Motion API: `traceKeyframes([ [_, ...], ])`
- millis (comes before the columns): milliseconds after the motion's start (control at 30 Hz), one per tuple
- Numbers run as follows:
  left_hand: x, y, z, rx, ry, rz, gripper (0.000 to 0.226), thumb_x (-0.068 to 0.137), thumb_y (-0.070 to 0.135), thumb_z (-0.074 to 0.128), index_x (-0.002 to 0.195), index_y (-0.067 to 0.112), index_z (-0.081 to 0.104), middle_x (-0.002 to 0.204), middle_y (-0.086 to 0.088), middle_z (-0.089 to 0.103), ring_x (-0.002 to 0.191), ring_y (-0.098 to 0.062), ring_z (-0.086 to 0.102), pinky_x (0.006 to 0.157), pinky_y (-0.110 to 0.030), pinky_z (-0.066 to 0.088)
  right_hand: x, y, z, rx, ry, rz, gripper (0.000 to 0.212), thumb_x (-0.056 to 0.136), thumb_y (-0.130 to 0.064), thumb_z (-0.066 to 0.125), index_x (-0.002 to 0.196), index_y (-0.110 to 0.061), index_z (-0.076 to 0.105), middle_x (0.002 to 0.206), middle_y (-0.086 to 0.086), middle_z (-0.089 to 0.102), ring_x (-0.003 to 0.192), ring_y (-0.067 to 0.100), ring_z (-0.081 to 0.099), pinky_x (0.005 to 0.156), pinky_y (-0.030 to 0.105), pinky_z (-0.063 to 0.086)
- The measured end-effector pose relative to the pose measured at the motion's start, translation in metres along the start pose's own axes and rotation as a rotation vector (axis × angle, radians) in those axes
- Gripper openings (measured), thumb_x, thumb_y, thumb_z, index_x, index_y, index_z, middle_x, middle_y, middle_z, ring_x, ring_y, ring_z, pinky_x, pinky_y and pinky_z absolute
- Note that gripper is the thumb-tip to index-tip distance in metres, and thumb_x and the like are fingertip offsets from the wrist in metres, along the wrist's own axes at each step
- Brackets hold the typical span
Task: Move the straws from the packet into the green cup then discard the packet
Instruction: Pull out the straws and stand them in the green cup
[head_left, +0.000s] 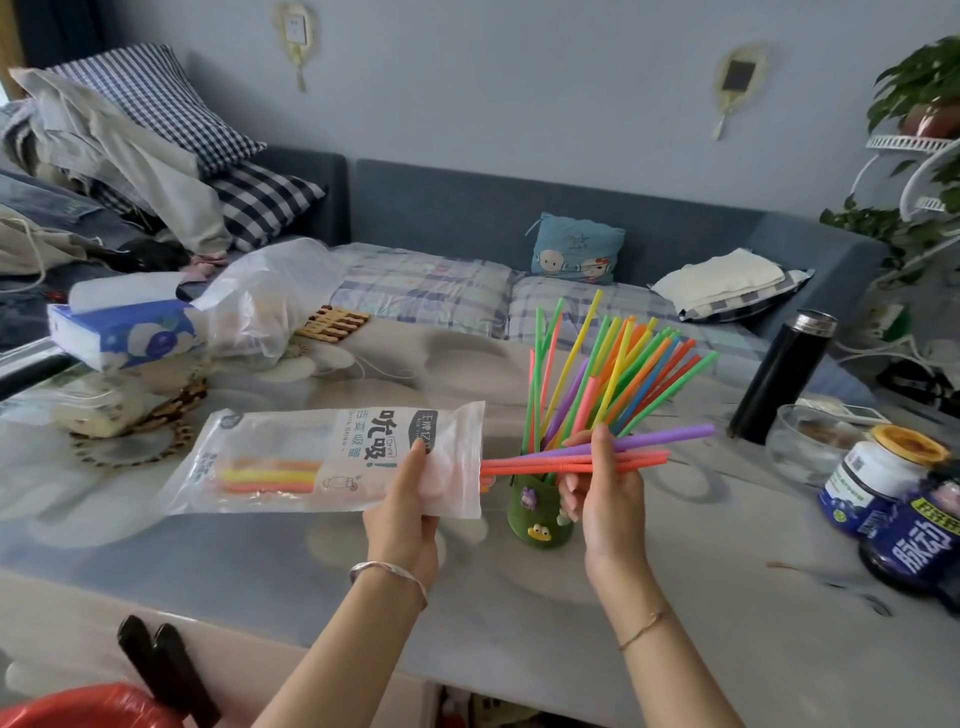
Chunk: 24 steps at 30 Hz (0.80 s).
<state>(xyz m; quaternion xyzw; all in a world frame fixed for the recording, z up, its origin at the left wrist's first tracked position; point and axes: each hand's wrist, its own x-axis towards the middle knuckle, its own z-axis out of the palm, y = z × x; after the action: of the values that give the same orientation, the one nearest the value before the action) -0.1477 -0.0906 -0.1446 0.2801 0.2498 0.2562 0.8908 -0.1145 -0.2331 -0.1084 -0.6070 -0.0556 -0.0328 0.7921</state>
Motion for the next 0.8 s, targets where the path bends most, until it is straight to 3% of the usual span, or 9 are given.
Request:
traceKeyframes([
  [100,-0.002,-0.003,0.001,0.012,-0.003,-0.009,0.047,0.09,0.012,0.065,0.136,0.009,0.055,0.135,-0.008,0.063,0.123,-0.022,0.06,0.104,-0.038,0.048,-0.006,0.0,0.004,0.007,-0.045,-0.026,0.04,0.098,-0.026,0.04,0.073,0.002,0.055,0.041,0.005,0.038,0.029,0.007,0.035,0.032,0.014,0.035],
  [200,-0.004,-0.006,0.002,0.023,-0.011,-0.016,0.048,0.089,0.012,0.065,0.136,0.01,0.055,0.133,-0.007,0.064,0.121,-0.02,0.061,0.086,-0.025,0.052,-0.007,0.003,0.004,-0.03,-0.076,-0.05,0.036,0.096,-0.024,0.043,0.082,0.006,0.059,0.038,0.0,0.044,0.029,0.006,0.04,0.034,0.013,0.036],
  [300,-0.006,-0.008,0.004,0.033,-0.022,-0.029,0.047,0.089,0.014,0.066,0.134,0.012,0.057,0.131,-0.005,0.065,0.116,-0.018,0.062,0.08,-0.024,0.052,-0.005,0.004,0.0,-0.06,-0.094,-0.059,0.036,0.096,-0.024,0.045,0.078,0.003,0.061,0.038,-0.001,0.048,0.031,0.007,0.044,0.034,0.014,0.037],
  [367,-0.004,-0.008,0.002,0.05,-0.019,-0.035,0.047,0.088,0.017,0.068,0.134,0.012,0.058,0.13,-0.005,0.066,0.116,-0.019,0.062,0.083,-0.026,0.053,-0.001,0.001,-0.004,-0.065,-0.066,-0.075,0.038,0.096,-0.027,0.043,0.076,0.0,0.061,0.04,0.001,0.048,0.032,0.008,0.044,0.033,0.017,0.037],
  [500,0.0,-0.009,-0.002,0.064,-0.018,-0.036,0.057,0.08,0.023,0.074,0.134,0.009,0.057,0.131,-0.011,0.065,0.124,-0.029,0.06,0.106,-0.043,0.046,0.012,-0.015,-0.023,-0.119,0.052,-0.122,0.041,0.097,-0.032,0.041,0.074,-0.007,0.064,0.042,-0.003,0.048,0.034,0.006,0.043,0.034,0.016,0.033],
  [633,0.0,-0.014,-0.003,0.079,-0.035,-0.04,0.054,0.081,0.018,0.074,0.132,0.009,0.057,0.129,-0.011,0.066,0.122,-0.033,0.06,0.107,-0.052,0.045,0.017,-0.025,-0.033,-0.122,0.069,-0.105,0.04,0.097,-0.033,0.04,0.074,-0.009,0.063,0.039,-0.007,0.046,0.033,0.002,0.04,0.033,0.013,0.03],
  [733,-0.001,-0.018,-0.003,0.088,-0.041,-0.03,0.037,0.088,0.008,0.066,0.125,0.009,0.06,0.124,-0.009,0.067,0.113,-0.027,0.063,0.107,-0.047,0.045,0.014,-0.017,-0.027,-0.101,-0.016,-0.091,0.039,0.097,-0.029,0.041,0.084,0.001,0.062,0.041,-0.007,0.046,0.033,0.002,0.04,0.034,0.013,0.03],
  [800,-0.004,-0.021,0.0,0.092,-0.045,-0.046,0.037,0.089,0.006,0.065,0.126,0.009,0.059,0.12,-0.008,0.067,0.106,-0.023,0.064,0.104,-0.044,0.047,0.01,-0.011,-0.02,-0.126,-0.085,-0.121,0.035,0.097,-0.026,0.042,0.078,-0.004,0.061,0.041,-0.006,0.045,0.034,0.004,0.038,0.034,0.014,0.028],
])
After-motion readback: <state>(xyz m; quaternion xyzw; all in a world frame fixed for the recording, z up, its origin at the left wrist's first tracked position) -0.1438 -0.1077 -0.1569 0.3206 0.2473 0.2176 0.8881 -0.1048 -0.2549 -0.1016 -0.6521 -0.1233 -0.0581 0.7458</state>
